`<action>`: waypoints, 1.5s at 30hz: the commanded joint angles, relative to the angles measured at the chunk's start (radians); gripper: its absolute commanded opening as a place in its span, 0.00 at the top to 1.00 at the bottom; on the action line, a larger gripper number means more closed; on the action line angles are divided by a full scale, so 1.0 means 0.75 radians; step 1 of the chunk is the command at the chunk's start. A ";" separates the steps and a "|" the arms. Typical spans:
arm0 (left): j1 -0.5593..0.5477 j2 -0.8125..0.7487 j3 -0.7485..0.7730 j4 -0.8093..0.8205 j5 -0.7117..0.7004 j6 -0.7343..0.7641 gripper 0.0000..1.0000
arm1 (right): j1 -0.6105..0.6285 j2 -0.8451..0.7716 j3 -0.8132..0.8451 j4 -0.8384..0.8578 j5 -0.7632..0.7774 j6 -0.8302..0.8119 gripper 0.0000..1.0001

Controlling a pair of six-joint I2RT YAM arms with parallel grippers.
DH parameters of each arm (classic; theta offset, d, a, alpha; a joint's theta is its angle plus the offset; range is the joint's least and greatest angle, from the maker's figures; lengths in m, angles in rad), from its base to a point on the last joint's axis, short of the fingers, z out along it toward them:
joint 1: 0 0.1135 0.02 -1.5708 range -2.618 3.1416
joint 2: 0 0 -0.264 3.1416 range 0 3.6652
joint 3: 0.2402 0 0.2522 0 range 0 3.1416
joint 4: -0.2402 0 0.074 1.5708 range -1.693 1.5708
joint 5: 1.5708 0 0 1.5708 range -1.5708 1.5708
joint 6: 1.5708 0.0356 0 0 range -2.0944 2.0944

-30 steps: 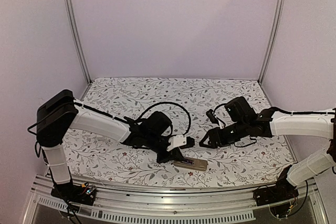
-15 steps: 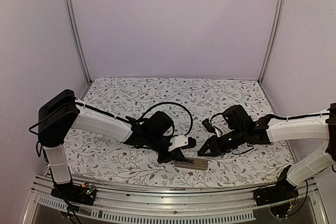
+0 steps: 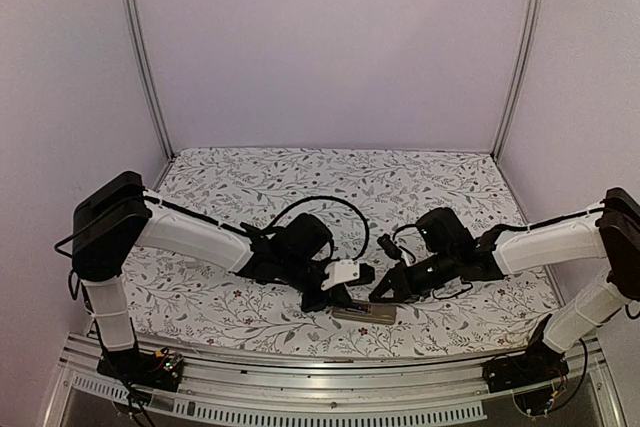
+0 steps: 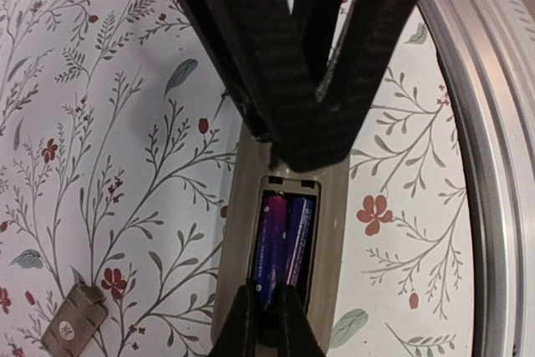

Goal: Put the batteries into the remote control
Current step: Load the battery into the battery compartment.

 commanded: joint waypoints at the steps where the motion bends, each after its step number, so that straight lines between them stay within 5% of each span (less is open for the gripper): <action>1: -0.058 0.080 0.007 -0.038 -0.022 0.031 1.00 | 0.005 0.034 -0.023 0.017 -0.005 0.033 0.81; 9: -0.056 0.079 0.002 -0.033 0.003 0.059 1.00 | 0.008 -0.044 0.068 -0.220 0.127 -0.107 0.75; 12: -0.038 0.080 -0.007 -0.017 0.049 0.068 1.00 | 0.008 -0.133 0.057 -0.263 0.272 -0.248 0.59; 15: -0.030 0.089 0.003 -0.021 0.078 0.093 1.00 | 0.010 -0.215 -0.067 -0.106 0.320 -0.361 0.47; 23: -0.026 0.097 0.011 -0.034 0.101 0.115 1.00 | 0.133 -0.271 -0.316 0.276 0.489 -0.642 0.35; 45: -0.016 0.123 0.047 -0.077 0.169 0.201 1.00 | 0.407 -0.044 -0.465 0.474 0.741 -0.521 0.34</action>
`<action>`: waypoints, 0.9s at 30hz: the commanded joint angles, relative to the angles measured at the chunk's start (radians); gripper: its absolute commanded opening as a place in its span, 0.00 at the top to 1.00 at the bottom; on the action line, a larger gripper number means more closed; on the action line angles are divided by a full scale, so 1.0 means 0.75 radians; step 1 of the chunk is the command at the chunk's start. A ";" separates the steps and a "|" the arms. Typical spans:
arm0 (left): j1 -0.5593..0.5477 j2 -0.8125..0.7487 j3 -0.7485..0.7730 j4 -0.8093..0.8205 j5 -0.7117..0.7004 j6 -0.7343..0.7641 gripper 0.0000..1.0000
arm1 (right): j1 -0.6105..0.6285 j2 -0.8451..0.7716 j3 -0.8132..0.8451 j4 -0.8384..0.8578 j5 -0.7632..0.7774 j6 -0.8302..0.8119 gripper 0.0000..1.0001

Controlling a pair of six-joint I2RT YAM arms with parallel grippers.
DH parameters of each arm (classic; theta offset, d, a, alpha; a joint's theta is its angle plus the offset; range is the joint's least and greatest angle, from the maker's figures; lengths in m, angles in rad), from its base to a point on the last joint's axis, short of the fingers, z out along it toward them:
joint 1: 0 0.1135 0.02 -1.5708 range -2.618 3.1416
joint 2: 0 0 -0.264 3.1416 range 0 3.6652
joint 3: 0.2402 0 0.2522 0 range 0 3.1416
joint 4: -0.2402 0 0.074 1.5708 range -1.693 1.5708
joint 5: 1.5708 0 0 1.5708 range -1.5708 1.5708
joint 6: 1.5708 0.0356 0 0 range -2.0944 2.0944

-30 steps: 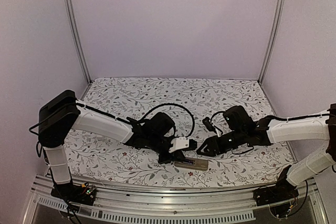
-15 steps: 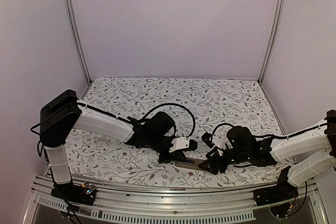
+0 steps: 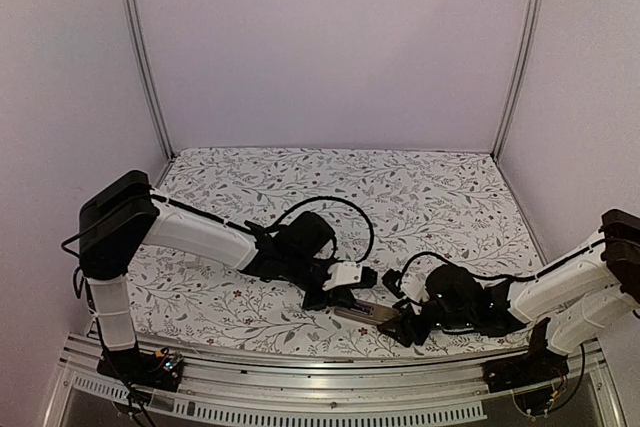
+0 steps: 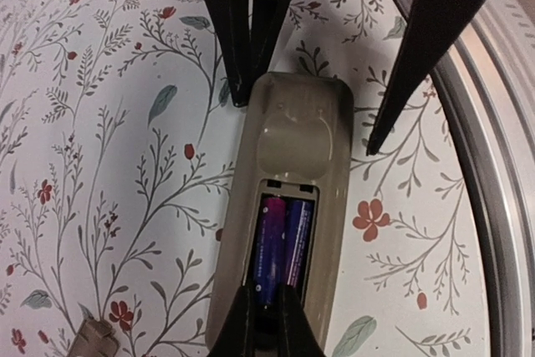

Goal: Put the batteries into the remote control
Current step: Load the battery into the battery compartment.

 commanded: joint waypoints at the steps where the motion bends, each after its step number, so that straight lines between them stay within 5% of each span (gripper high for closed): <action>1: -0.030 0.082 0.007 -0.083 0.093 0.047 1.00 | 0.055 0.071 0.000 -0.024 0.019 0.044 0.34; 9: -0.026 0.116 0.053 -0.132 0.165 0.152 1.00 | 0.092 0.159 0.033 0.027 0.029 0.065 0.37; 27: -0.032 0.129 0.061 -0.147 0.157 0.144 0.96 | 0.028 -0.100 0.003 0.098 -0.137 -0.061 0.32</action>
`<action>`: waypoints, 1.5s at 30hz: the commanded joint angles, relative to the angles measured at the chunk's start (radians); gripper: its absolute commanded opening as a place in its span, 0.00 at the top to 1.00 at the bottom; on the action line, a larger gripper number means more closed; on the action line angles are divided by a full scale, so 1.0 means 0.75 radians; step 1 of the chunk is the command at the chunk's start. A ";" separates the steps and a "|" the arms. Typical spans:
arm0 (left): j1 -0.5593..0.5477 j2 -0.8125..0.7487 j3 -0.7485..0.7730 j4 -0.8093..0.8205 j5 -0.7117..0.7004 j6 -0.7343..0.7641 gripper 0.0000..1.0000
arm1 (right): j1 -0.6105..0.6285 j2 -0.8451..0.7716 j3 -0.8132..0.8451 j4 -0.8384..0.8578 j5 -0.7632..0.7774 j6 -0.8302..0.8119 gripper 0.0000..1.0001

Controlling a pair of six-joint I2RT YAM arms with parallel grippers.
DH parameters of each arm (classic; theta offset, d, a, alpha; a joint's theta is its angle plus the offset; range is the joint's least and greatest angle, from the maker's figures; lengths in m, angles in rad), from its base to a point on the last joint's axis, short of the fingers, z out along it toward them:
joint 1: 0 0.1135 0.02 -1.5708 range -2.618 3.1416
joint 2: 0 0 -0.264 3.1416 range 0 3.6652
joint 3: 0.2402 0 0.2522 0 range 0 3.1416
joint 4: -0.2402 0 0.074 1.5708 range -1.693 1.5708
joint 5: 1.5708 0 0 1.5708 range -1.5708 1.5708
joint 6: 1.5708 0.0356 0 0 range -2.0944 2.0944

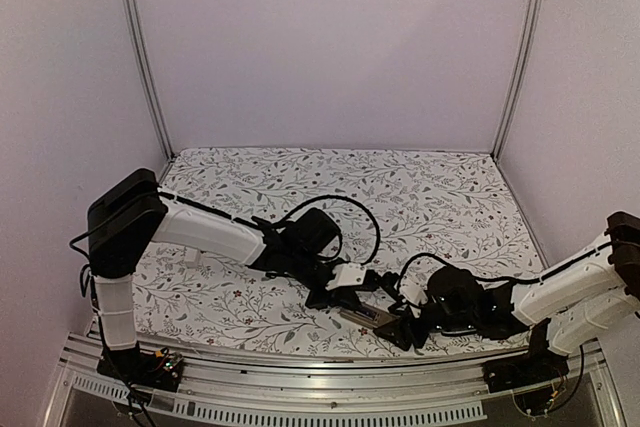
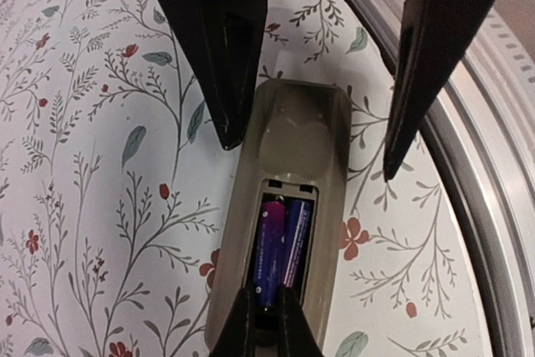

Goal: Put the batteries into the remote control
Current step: Load the battery into the battery compartment.

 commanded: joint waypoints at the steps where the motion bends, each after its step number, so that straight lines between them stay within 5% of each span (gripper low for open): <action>1: -0.050 0.067 -0.038 -0.054 0.024 -0.012 0.96 | -0.059 -0.086 0.002 0.051 -0.177 -0.052 0.32; 14: -0.052 0.067 -0.040 -0.051 0.024 -0.011 0.97 | -0.344 -0.180 -0.046 0.129 -0.432 0.130 0.35; 19: -0.054 0.065 -0.040 -0.052 0.017 -0.015 0.97 | -0.417 -0.130 0.013 0.084 -0.530 0.179 0.45; 27: -0.055 0.065 -0.038 -0.051 0.010 -0.019 0.95 | -0.424 0.111 0.205 -0.101 -0.662 0.118 0.68; 45: -0.056 0.062 -0.044 -0.046 -0.002 -0.031 0.90 | -0.336 0.218 0.195 0.035 -0.730 0.208 0.89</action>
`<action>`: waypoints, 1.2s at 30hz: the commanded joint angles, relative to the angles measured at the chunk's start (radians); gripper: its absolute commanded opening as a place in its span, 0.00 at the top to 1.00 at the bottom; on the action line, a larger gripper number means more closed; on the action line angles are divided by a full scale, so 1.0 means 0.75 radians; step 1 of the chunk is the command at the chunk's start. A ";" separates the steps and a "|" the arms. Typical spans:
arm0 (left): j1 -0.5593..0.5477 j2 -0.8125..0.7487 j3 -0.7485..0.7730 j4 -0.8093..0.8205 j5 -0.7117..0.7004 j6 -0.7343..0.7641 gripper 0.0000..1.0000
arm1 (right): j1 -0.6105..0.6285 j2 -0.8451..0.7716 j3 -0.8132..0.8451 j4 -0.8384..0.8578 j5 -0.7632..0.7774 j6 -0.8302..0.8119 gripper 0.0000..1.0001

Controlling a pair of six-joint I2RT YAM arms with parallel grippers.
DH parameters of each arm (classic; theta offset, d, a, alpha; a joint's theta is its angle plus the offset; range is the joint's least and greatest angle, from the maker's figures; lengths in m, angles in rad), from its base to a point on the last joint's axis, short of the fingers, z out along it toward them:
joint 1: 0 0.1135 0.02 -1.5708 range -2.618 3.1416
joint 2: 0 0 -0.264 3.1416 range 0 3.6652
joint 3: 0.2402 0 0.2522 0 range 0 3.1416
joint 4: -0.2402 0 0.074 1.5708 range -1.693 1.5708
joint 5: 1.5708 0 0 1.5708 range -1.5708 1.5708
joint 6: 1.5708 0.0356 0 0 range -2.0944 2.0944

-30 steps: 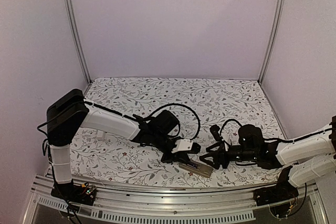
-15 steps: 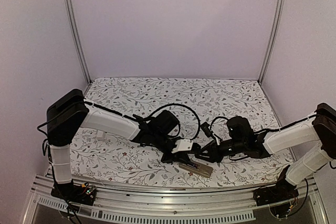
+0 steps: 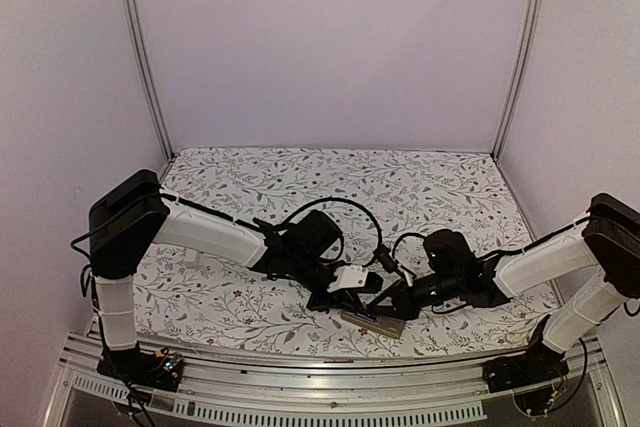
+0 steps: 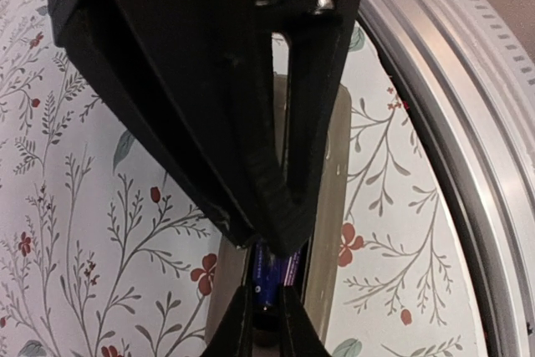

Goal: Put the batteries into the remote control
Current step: Load the battery into the battery compartment.

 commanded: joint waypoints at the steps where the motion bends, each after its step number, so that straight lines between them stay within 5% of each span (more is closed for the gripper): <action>1: -0.038 0.054 -0.041 -0.065 -0.005 -0.005 0.89 | 0.010 0.048 0.000 0.040 -0.042 0.021 0.89; 17: -0.038 0.050 -0.049 -0.053 -0.013 -0.018 0.87 | 0.010 0.108 0.009 0.027 0.009 0.064 0.97; 36: -0.030 -0.021 -0.111 0.035 0.000 -0.048 0.69 | 0.010 0.031 0.032 -0.142 0.088 0.023 0.97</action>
